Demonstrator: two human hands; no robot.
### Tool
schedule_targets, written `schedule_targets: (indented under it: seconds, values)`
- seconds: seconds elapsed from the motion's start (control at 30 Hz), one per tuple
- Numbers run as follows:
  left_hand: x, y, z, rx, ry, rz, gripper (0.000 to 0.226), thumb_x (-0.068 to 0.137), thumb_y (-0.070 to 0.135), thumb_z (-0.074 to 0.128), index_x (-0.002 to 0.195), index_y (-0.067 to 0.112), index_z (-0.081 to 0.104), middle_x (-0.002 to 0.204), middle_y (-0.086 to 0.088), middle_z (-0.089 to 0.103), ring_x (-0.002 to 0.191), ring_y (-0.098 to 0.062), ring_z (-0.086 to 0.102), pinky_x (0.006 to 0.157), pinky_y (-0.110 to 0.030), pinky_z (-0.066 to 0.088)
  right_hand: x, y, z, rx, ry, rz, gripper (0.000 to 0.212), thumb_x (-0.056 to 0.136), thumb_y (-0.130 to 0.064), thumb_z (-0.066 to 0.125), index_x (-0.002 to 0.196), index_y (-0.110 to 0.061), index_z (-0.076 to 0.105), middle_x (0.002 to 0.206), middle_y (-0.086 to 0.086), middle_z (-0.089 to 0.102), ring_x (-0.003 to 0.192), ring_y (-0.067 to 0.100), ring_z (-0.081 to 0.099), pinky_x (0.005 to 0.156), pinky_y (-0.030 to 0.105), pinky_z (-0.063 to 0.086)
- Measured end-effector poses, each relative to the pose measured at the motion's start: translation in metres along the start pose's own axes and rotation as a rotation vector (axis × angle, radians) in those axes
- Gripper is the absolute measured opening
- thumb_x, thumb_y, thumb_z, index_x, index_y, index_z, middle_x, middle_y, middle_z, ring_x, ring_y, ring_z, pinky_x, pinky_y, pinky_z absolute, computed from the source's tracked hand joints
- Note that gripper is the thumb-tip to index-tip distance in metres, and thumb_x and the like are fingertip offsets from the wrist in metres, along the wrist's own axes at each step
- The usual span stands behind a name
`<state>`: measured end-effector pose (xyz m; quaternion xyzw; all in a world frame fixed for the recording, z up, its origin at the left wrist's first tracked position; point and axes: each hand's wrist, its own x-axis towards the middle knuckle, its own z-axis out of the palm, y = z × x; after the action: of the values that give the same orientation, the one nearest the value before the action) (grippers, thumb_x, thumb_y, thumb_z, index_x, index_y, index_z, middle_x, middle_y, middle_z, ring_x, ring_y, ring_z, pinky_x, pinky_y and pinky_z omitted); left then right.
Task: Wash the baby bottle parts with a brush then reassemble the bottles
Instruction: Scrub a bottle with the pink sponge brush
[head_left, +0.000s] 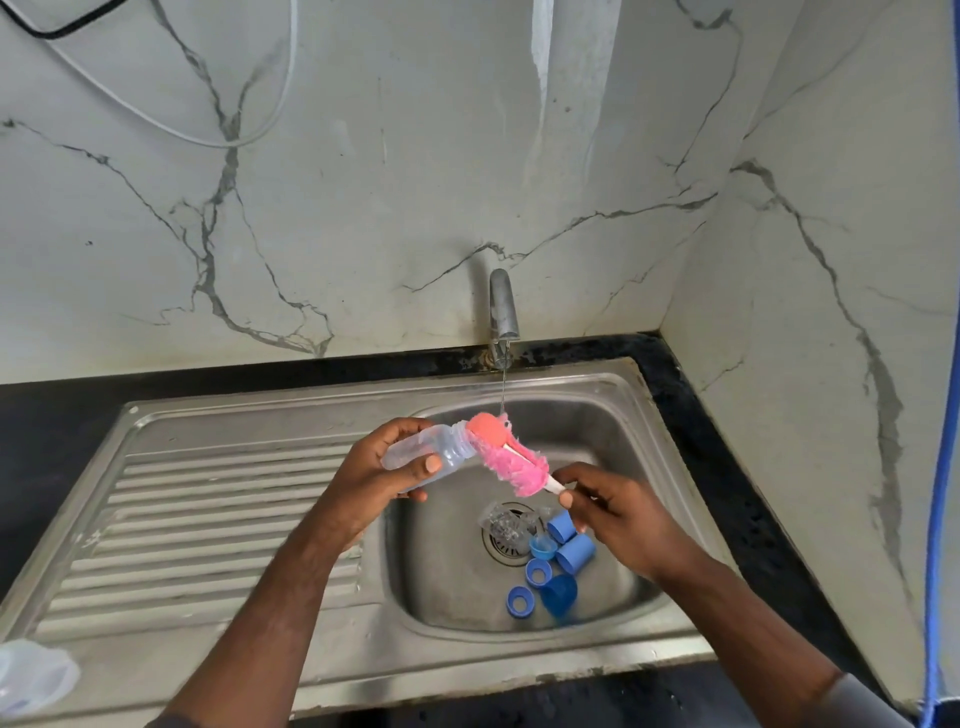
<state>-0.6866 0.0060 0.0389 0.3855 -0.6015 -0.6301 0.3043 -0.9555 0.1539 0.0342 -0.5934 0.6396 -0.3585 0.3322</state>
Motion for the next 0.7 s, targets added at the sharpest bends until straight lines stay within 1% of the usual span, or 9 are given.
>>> schedule_targets:
  seconds: [0.1, 0.2, 0.23, 0.33, 0.4, 0.5, 0.57, 0.63, 0.7]
  values:
    - [0.000, 0.000, -0.005, 0.033, -0.003, 0.030, 0.061, 0.060, 0.037, 0.088, 0.114, 0.020, 0.066, 0.109, -0.010, 0.069, 0.080, -0.021, 0.066, 0.064, -0.039, 0.057, -0.001, 0.000, -0.010, 0.052, -0.078, 0.017, 0.015, 0.100, -0.007, 0.058, 0.106, -0.014, 0.069, 0.064, -0.006, 0.057, 0.058, -0.001, 0.052, 0.059, 0.010, 0.040]
    - [0.001, -0.001, -0.007, 0.062, -0.032, 0.035, 0.062, 0.058, 0.037, 0.089, 0.112, 0.017, 0.066, 0.105, -0.011, 0.071, 0.080, -0.021, 0.067, 0.062, -0.037, 0.057, 0.004, -0.001, -0.017, -0.010, -0.121, -0.001, 0.013, 0.099, -0.008, 0.059, 0.102, -0.018, 0.067, 0.078, -0.007, 0.064, 0.069, -0.002, 0.058, 0.066, 0.012, 0.042]
    - [0.001, -0.001, -0.006, 0.070, -0.040, 0.031, 0.062, 0.058, 0.037, 0.089, 0.111, 0.016, 0.066, 0.103, -0.010, 0.071, 0.079, -0.021, 0.067, 0.062, -0.037, 0.057, 0.005, -0.002, -0.018, -0.018, -0.137, 0.016, 0.018, 0.098, -0.010, 0.062, 0.110, -0.023, 0.065, 0.086, -0.007, 0.066, 0.074, -0.001, 0.061, 0.067, 0.015, 0.045]
    - [0.002, -0.004, -0.002, 0.094, -0.051, 0.023, 0.062, 0.058, 0.039, 0.089, 0.110, 0.017, 0.066, 0.102, -0.009, 0.072, 0.080, -0.021, 0.067, 0.062, -0.036, 0.057, 0.009, -0.007, -0.016, 0.023, -0.240, 0.048, 0.059, 0.094, -0.021, 0.070, 0.145, -0.040, 0.044, 0.115, -0.011, 0.065, 0.100, 0.005, 0.066, 0.082, 0.022, 0.055]
    - [0.003, -0.004, 0.002, 0.104, -0.047, 0.027, 0.061, 0.057, 0.041, 0.090, 0.109, 0.019, 0.067, 0.103, -0.008, 0.071, 0.080, -0.021, 0.067, 0.061, -0.036, 0.057, 0.013, -0.012, -0.009, 0.010, -0.263, -0.017, 0.066, 0.092, -0.028, 0.072, 0.147, -0.045, 0.039, 0.130, -0.023, 0.060, 0.116, 0.002, 0.061, 0.092, 0.022, 0.053]
    - [0.006, 0.000, 0.009, 0.122, -0.045, 0.031, 0.061, 0.056, 0.041, 0.089, 0.109, 0.019, 0.067, 0.104, -0.009, 0.071, 0.079, -0.021, 0.067, 0.060, -0.036, 0.057, 0.018, -0.021, -0.001, 0.011, -0.167, -0.058, 0.054, 0.091, -0.032, 0.073, 0.135, -0.049, 0.047, 0.114, -0.040, 0.059, 0.099, -0.005, 0.065, 0.069, 0.008, 0.049]
    - [0.006, 0.003, 0.012, 0.130, -0.049, 0.038, 0.060, 0.057, 0.041, 0.088, 0.108, 0.019, 0.067, 0.103, -0.009, 0.070, 0.079, -0.021, 0.067, 0.060, -0.036, 0.057, 0.022, -0.024, 0.001, 0.005, -0.106, -0.077, 0.047, 0.093, -0.028, 0.070, 0.133, -0.044, 0.050, 0.102, -0.040, 0.061, 0.083, -0.006, 0.066, 0.059, 0.007, 0.046]
    - [0.006, 0.006, 0.012, 0.129, -0.051, 0.042, 0.057, 0.058, 0.041, 0.088, 0.107, 0.021, 0.067, 0.104, -0.008, 0.070, 0.079, -0.021, 0.066, 0.059, -0.037, 0.057, 0.025, -0.025, 0.001, 0.030, -0.129, -0.053, 0.040, 0.097, -0.022, 0.065, 0.134, -0.032, 0.055, 0.092, -0.036, 0.065, 0.071, -0.009, 0.063, 0.057, 0.008, 0.046]
    - [0.005, 0.007, 0.011, 0.140, -0.068, 0.033, 0.053, 0.058, 0.041, 0.088, 0.105, 0.025, 0.069, 0.106, -0.006, 0.070, 0.080, -0.020, 0.067, 0.059, -0.036, 0.057, 0.028, -0.028, -0.002, 0.080, -0.229, 0.027, 0.035, 0.099, -0.017, 0.061, 0.134, -0.022, 0.059, 0.091, -0.030, 0.068, 0.071, -0.014, 0.062, 0.062, 0.009, 0.049]
